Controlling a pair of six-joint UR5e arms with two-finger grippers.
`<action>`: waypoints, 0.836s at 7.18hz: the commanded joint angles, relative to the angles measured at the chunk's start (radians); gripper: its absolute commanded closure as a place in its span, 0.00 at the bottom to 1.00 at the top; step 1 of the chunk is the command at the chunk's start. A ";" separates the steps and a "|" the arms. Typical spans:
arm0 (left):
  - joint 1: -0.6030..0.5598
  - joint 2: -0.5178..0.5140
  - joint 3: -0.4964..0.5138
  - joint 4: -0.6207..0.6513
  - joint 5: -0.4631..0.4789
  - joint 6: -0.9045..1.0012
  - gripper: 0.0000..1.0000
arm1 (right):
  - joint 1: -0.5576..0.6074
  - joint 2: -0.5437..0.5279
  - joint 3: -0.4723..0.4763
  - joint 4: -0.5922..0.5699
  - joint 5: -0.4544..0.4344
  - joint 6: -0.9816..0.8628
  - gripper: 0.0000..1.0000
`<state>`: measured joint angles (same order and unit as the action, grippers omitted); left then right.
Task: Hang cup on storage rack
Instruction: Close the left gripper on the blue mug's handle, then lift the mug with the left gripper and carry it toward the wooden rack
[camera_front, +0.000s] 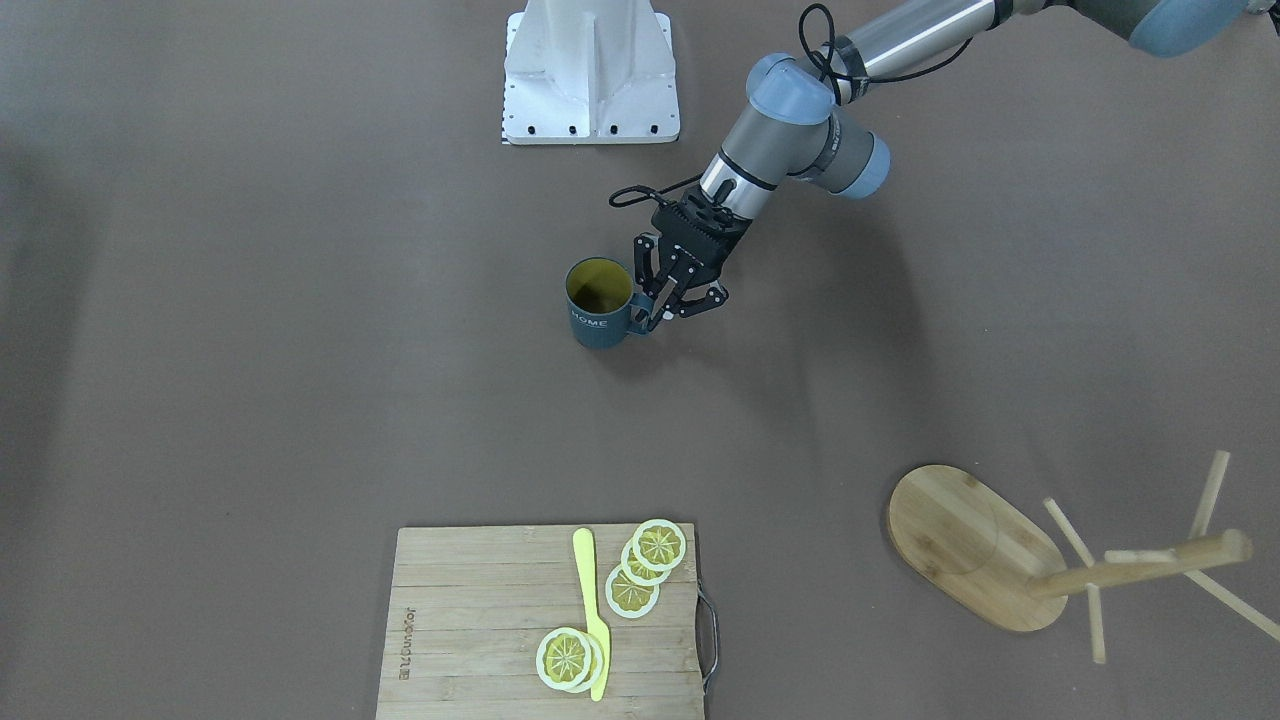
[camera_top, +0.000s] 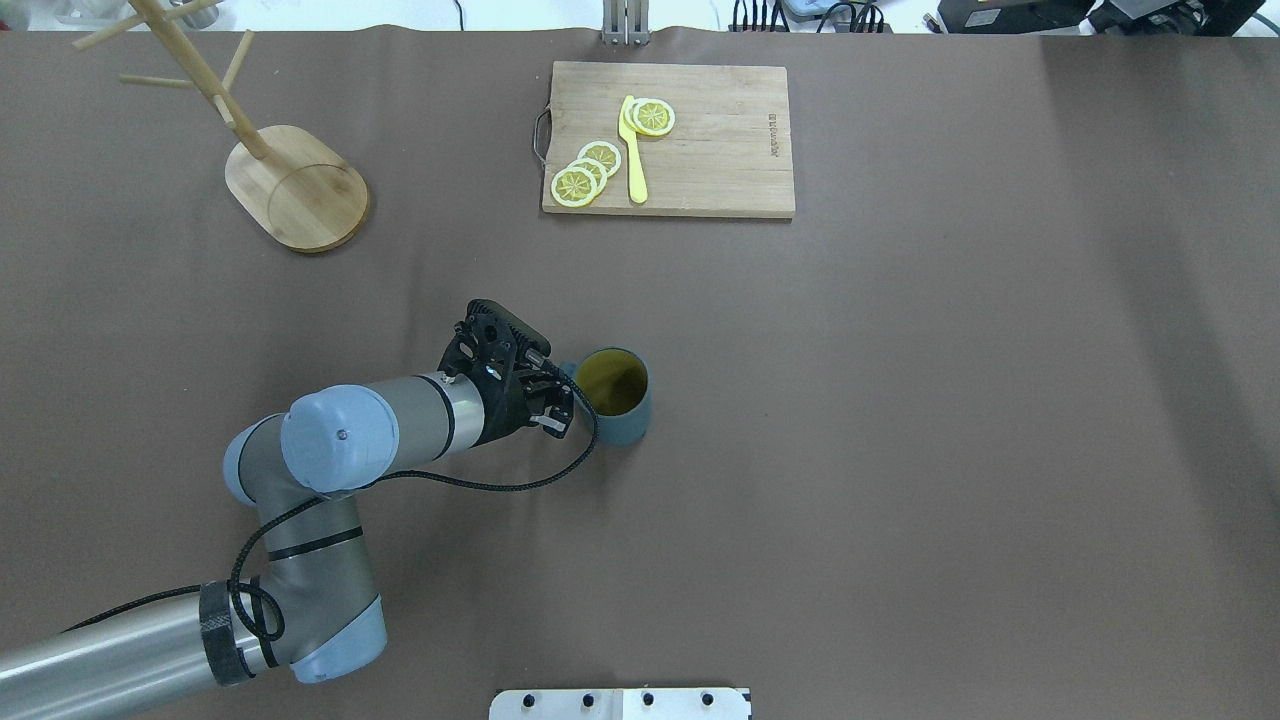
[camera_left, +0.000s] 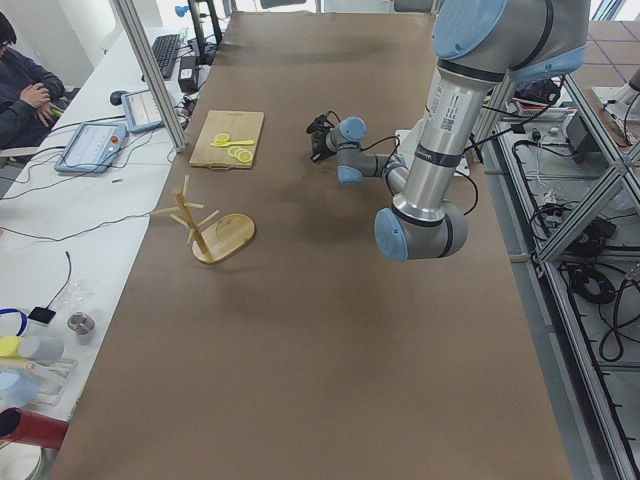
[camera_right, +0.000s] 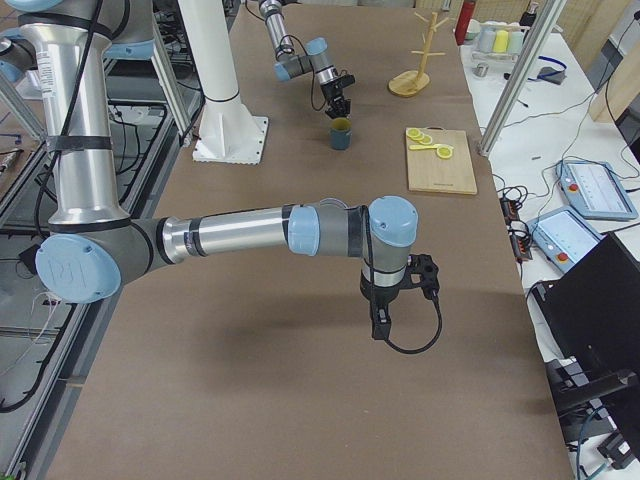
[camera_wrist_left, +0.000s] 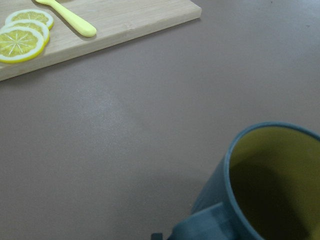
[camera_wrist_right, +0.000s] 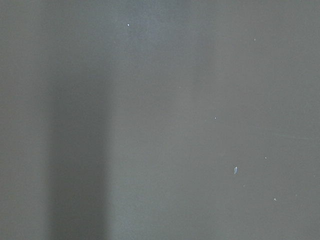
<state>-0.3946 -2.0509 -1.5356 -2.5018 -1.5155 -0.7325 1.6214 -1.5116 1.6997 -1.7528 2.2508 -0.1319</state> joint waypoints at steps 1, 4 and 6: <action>0.000 0.000 0.000 -0.003 -0.002 -0.035 0.93 | 0.000 0.002 0.000 -0.001 0.000 0.000 0.00; -0.024 0.000 -0.008 -0.054 -0.002 -0.041 0.94 | 0.000 -0.002 0.000 0.001 -0.005 -0.002 0.00; -0.056 0.001 -0.011 -0.057 -0.002 -0.140 1.00 | 0.002 -0.021 0.000 0.007 -0.007 -0.002 0.00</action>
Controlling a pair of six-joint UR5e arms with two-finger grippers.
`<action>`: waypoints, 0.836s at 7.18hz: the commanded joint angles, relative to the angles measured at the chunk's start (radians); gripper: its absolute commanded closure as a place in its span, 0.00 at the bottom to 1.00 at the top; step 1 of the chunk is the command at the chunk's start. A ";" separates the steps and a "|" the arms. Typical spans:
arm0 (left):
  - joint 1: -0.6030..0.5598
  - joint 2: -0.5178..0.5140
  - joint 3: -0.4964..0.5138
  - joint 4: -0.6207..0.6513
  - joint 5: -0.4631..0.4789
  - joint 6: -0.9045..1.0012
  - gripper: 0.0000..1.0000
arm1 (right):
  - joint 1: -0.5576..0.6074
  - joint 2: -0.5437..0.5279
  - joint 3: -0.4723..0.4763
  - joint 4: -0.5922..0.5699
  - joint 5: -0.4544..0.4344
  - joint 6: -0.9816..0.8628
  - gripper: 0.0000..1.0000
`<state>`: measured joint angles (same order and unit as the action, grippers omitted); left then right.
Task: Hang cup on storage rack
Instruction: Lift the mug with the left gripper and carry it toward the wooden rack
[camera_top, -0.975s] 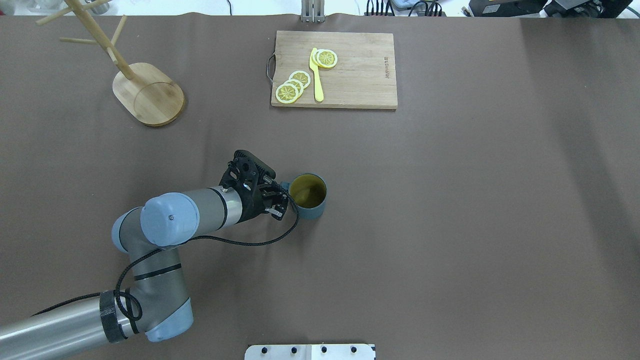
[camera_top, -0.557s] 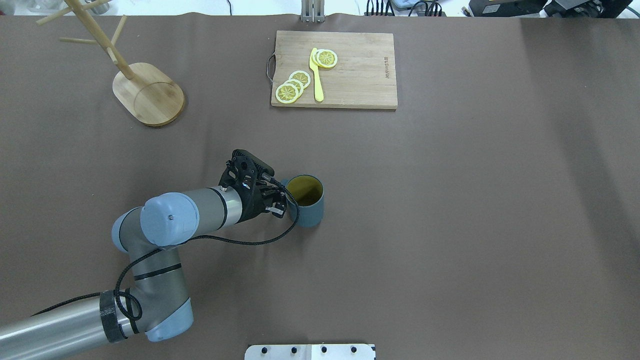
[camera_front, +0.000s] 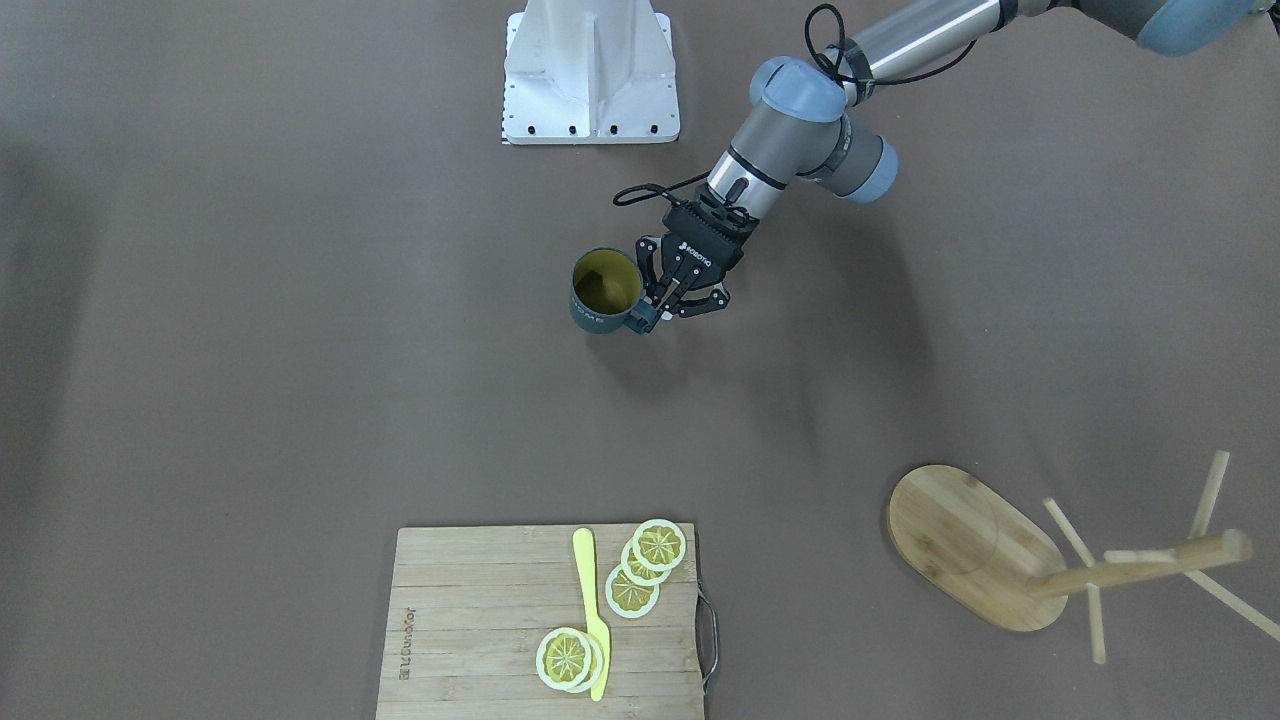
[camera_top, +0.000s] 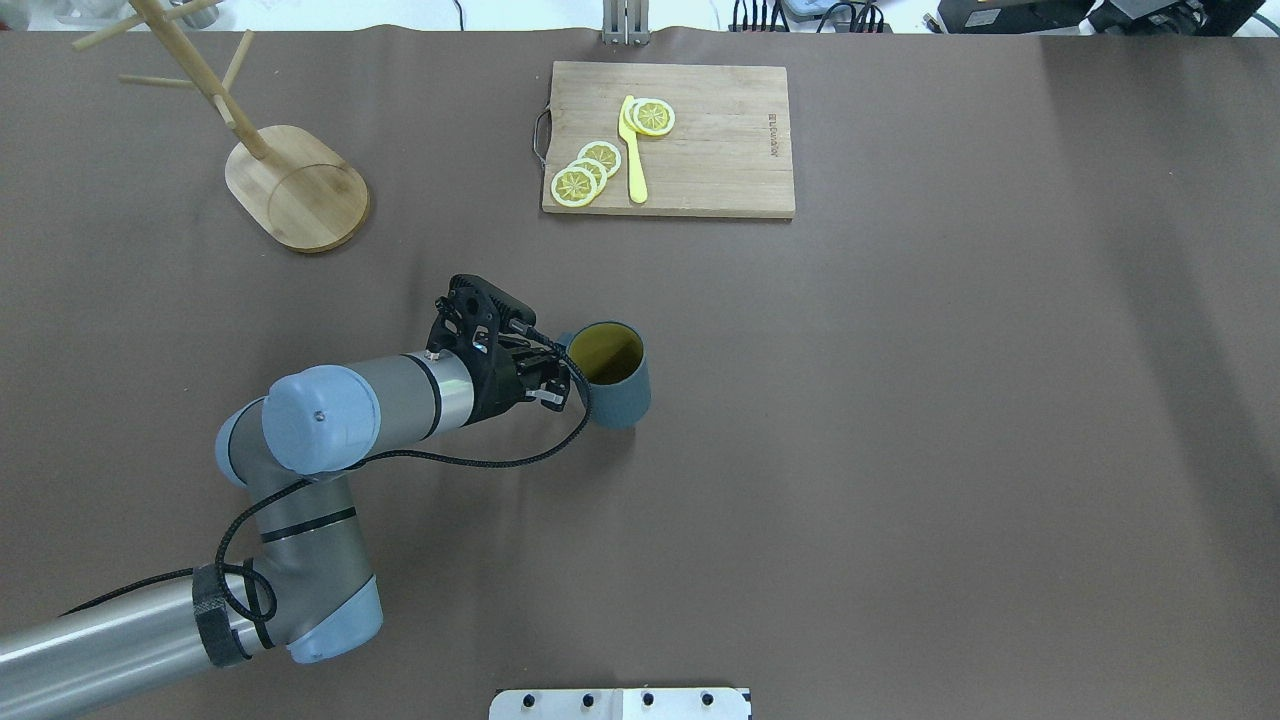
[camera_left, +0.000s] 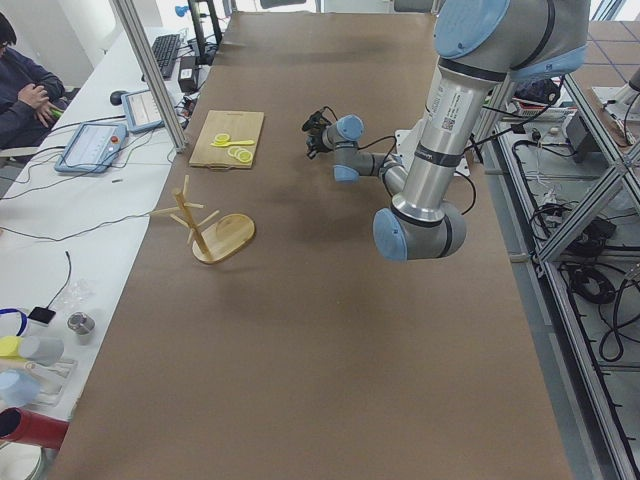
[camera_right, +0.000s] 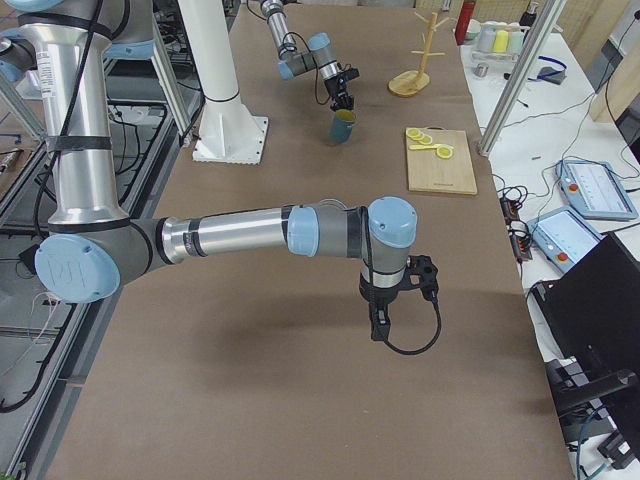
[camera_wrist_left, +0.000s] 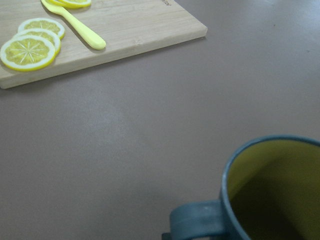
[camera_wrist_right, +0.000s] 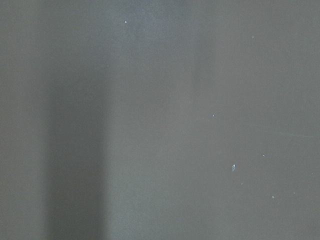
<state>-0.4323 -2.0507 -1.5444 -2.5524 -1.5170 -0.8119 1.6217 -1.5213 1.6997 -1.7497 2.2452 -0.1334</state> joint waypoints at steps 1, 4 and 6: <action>-0.040 0.001 -0.011 -0.006 -0.002 -0.097 1.00 | 0.000 -0.026 0.000 0.002 0.001 0.000 0.00; -0.091 0.017 -0.039 -0.005 -0.009 -0.280 1.00 | 0.000 -0.033 -0.043 0.009 0.008 0.001 0.00; -0.129 0.018 -0.039 -0.002 -0.063 -0.414 1.00 | -0.006 -0.031 -0.108 0.112 0.008 0.001 0.00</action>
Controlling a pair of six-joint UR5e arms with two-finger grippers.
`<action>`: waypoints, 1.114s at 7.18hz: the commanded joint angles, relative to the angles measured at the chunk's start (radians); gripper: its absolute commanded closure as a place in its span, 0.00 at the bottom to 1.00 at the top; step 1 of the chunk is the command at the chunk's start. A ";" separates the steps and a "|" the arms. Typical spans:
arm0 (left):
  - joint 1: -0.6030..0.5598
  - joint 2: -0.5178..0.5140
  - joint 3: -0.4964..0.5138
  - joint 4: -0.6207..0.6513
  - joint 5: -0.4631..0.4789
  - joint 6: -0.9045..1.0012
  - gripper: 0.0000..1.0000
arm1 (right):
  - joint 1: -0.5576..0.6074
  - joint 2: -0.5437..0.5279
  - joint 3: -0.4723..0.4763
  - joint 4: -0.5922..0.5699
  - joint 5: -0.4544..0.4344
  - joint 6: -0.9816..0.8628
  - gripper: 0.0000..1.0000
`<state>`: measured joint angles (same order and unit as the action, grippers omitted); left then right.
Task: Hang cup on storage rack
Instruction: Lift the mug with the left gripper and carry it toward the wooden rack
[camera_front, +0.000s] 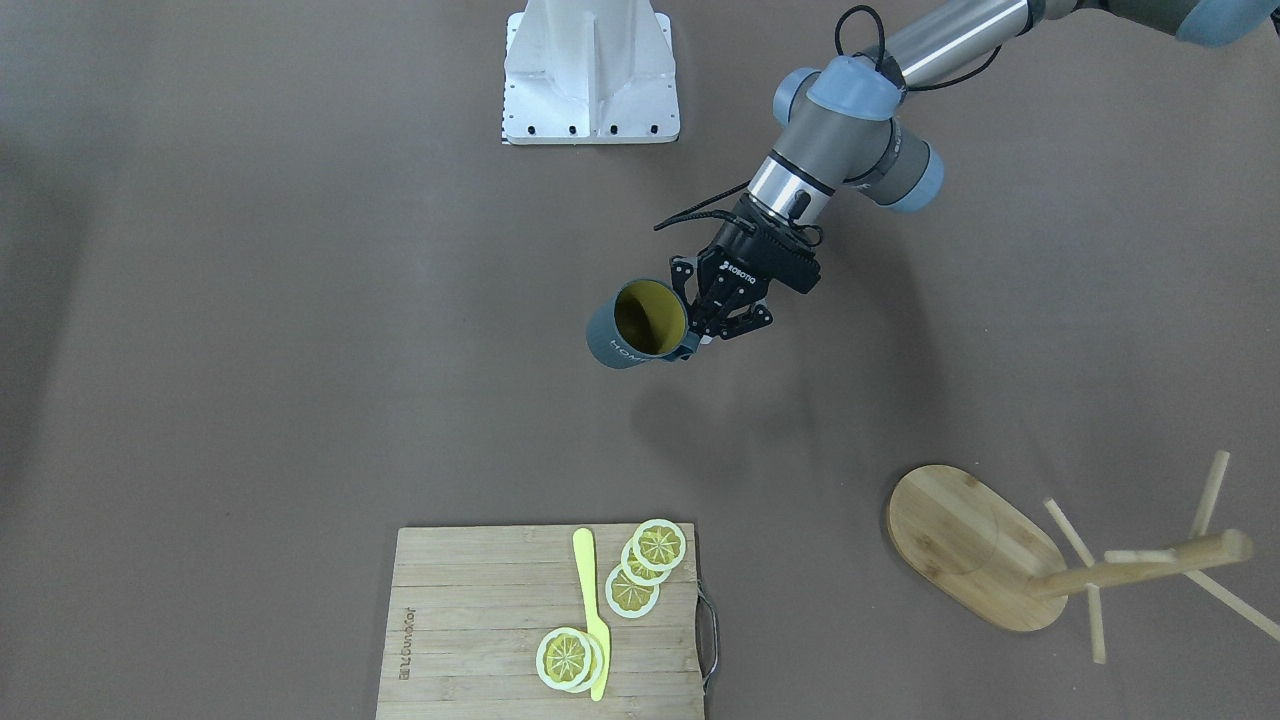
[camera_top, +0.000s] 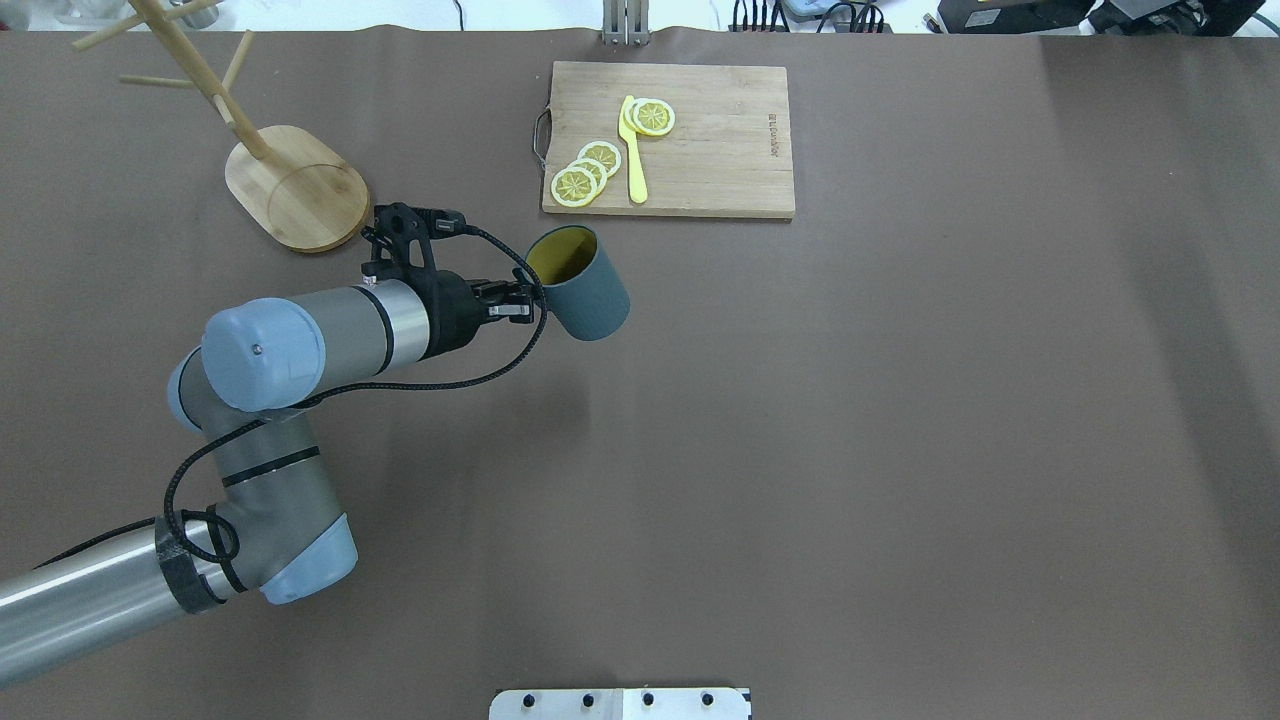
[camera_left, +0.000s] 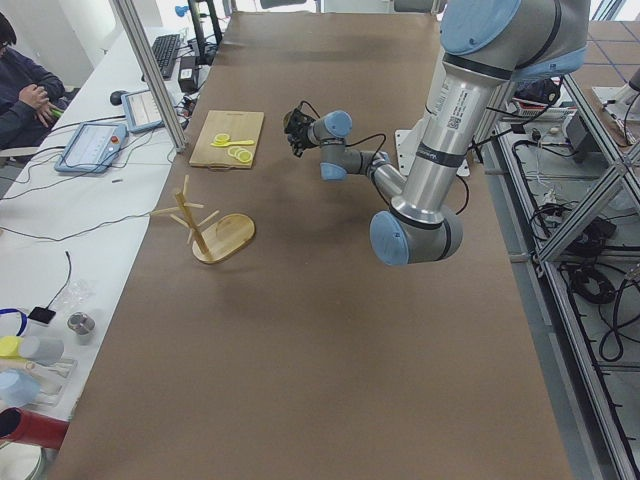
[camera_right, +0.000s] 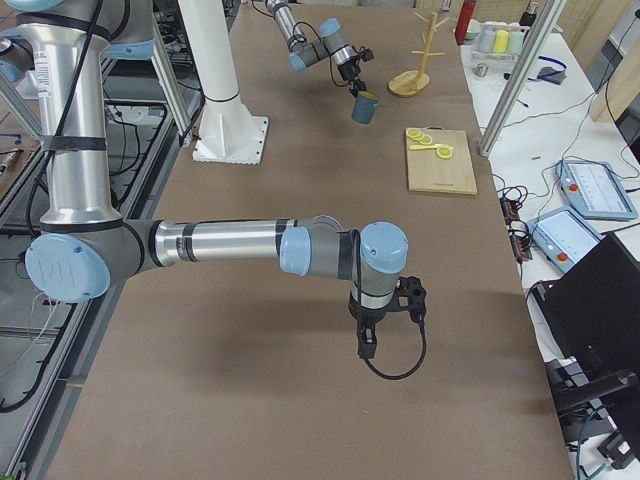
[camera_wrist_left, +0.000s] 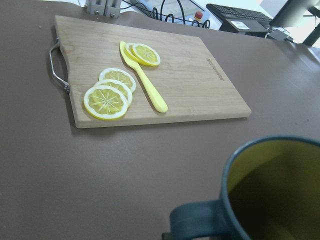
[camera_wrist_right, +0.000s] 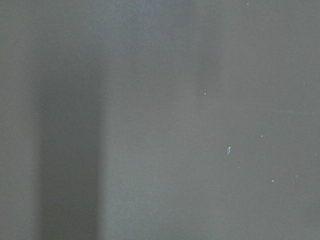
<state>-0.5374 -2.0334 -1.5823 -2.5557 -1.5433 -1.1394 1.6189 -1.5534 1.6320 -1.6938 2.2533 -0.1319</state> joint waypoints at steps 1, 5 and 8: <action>-0.068 0.008 0.001 0.005 -0.125 -0.202 1.00 | -0.011 0.001 -0.067 0.075 0.000 0.000 0.00; -0.298 0.013 0.019 0.002 -0.457 -0.702 1.00 | -0.034 0.001 -0.070 0.077 0.000 0.003 0.00; -0.340 0.001 0.074 -0.133 -0.457 -1.056 1.00 | -0.037 0.006 -0.070 0.077 -0.003 0.005 0.00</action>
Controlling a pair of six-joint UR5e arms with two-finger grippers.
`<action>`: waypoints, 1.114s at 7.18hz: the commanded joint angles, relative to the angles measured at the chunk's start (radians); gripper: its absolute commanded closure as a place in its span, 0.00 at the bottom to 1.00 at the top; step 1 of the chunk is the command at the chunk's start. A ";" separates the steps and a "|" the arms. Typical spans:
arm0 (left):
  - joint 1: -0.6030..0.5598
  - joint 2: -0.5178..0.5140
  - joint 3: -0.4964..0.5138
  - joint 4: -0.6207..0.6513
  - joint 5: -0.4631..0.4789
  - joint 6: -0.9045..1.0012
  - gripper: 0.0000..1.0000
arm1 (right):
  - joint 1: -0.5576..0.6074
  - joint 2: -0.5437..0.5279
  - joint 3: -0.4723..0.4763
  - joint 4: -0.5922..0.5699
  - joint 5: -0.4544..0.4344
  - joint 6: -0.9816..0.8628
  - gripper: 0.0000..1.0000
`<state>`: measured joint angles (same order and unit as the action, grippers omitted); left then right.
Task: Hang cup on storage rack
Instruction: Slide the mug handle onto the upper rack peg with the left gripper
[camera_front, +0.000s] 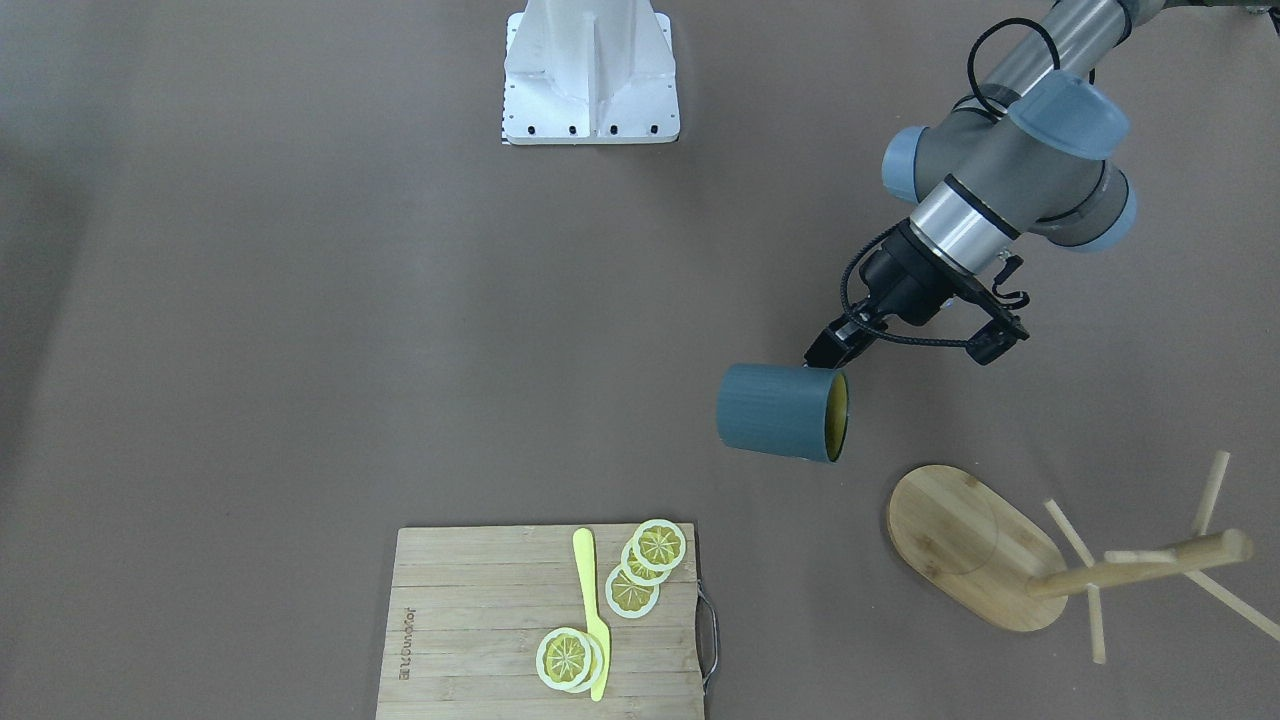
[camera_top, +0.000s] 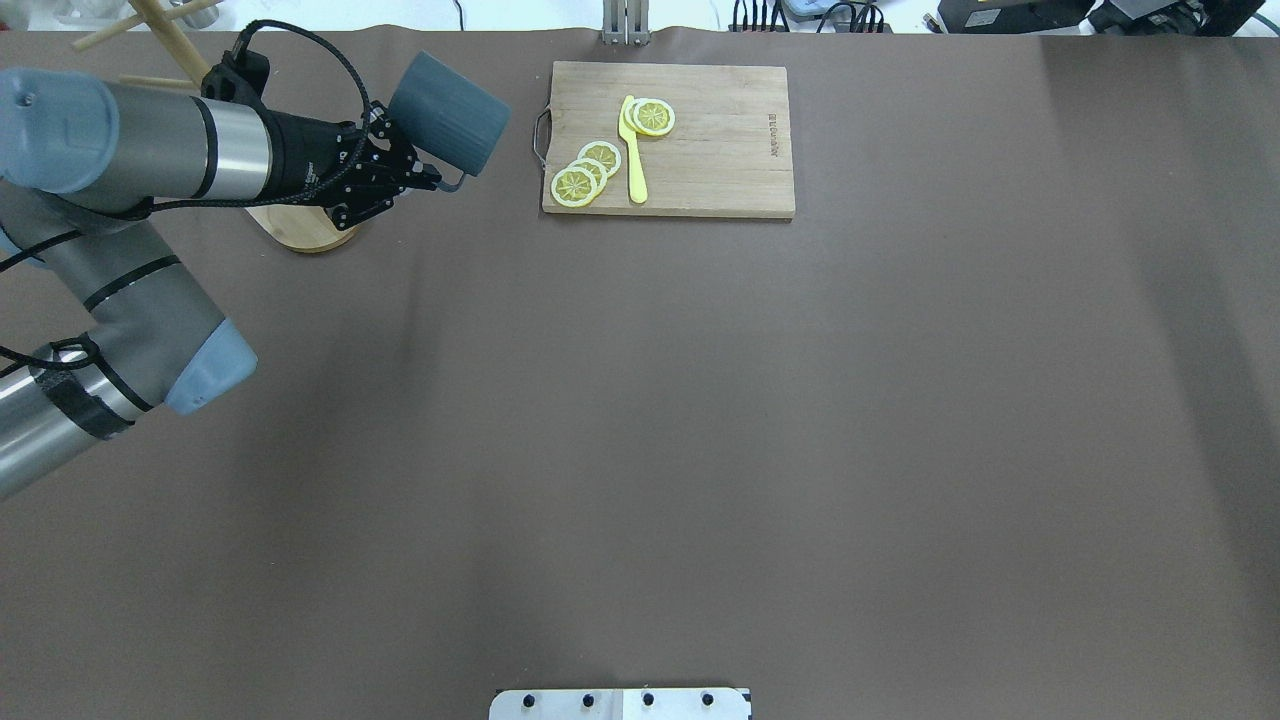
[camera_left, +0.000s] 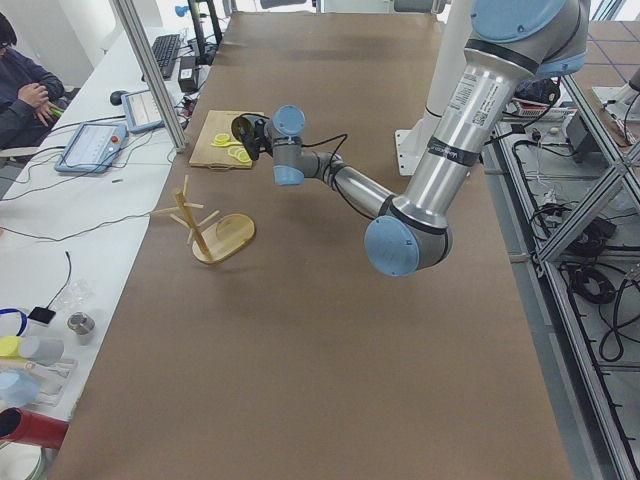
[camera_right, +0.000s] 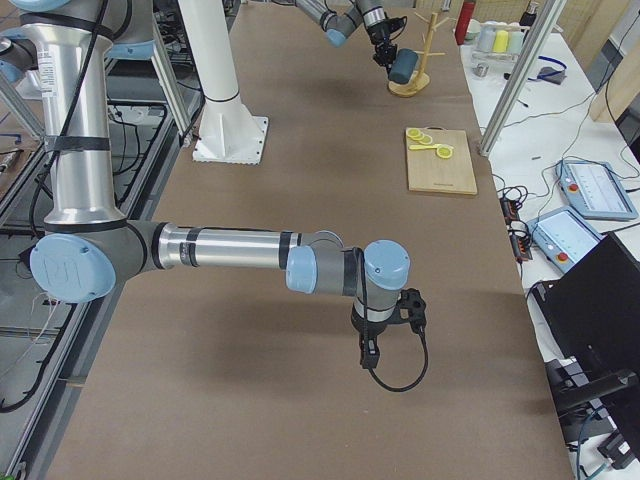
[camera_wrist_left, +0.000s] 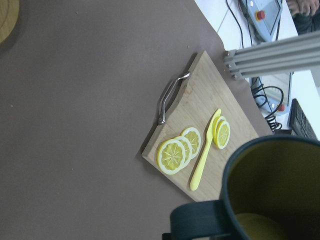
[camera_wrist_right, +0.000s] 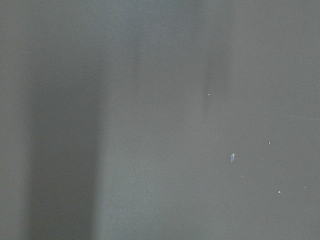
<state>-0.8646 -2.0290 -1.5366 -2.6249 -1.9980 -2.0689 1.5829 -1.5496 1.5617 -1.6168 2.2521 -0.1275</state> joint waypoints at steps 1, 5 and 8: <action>-0.022 -0.010 0.074 -0.126 0.001 -0.223 1.00 | -0.001 0.002 0.000 0.000 -0.002 0.000 0.00; -0.109 -0.037 0.294 -0.401 0.013 -0.686 1.00 | -0.001 0.003 0.001 0.000 -0.003 -0.001 0.00; -0.146 -0.039 0.377 -0.556 0.072 -0.925 1.00 | -0.001 0.003 0.006 0.005 -0.005 -0.003 0.00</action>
<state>-1.0038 -2.0675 -1.2030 -3.1003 -1.9580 -2.8983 1.5815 -1.5463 1.5649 -1.6147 2.2478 -0.1302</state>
